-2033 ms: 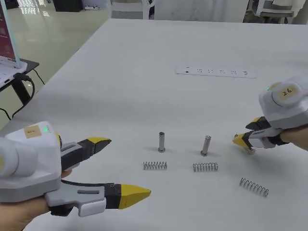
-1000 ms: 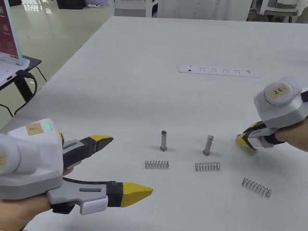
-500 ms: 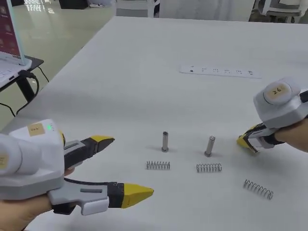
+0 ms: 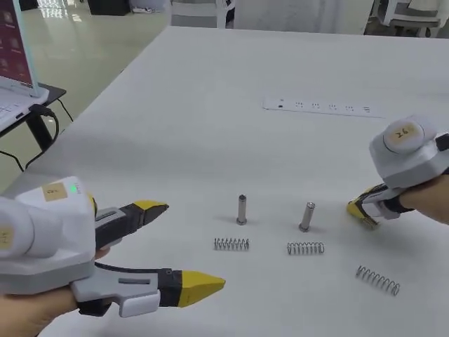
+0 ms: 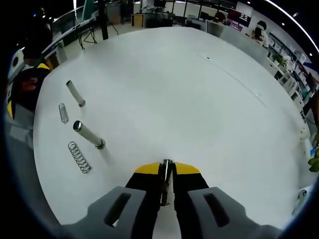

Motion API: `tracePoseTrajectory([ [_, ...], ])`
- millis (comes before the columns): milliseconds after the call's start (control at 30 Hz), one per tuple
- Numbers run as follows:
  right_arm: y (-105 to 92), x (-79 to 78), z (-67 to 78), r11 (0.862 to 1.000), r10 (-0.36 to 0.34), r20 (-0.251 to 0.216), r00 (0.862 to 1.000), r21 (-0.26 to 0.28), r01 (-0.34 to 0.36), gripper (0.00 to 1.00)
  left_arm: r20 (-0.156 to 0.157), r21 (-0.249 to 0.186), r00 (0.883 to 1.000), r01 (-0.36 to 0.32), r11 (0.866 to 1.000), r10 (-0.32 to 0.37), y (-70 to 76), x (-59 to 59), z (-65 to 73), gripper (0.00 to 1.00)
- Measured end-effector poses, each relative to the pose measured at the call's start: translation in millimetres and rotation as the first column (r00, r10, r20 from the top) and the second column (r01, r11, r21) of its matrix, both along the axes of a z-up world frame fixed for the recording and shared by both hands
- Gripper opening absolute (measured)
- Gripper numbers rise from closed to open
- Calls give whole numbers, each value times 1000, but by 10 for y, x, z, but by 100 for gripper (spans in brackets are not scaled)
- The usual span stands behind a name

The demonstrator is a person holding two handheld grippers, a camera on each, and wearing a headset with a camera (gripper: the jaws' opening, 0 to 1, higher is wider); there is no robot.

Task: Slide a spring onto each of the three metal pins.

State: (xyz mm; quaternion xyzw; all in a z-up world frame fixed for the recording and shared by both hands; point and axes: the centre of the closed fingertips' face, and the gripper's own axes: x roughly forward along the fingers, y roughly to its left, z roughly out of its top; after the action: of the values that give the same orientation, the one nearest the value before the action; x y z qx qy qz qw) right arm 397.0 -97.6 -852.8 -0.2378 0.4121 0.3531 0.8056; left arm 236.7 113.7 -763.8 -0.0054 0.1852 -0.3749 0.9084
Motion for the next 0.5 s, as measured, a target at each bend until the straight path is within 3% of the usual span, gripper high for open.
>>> tracePoseTrajectory([
  [333, 5, -31, 19, 1000, -9, 7, 1000, 7, 9, 6, 2, -2, 1000, 2, 1000, -2, 6, 2, 0, 85],
  [500, -10, -60, 96, 1000, -22, 19, 1000, 21, 22, 6, 5, -1, 1000, 8, 1000, -8, -9, -1, 4, 85],
])
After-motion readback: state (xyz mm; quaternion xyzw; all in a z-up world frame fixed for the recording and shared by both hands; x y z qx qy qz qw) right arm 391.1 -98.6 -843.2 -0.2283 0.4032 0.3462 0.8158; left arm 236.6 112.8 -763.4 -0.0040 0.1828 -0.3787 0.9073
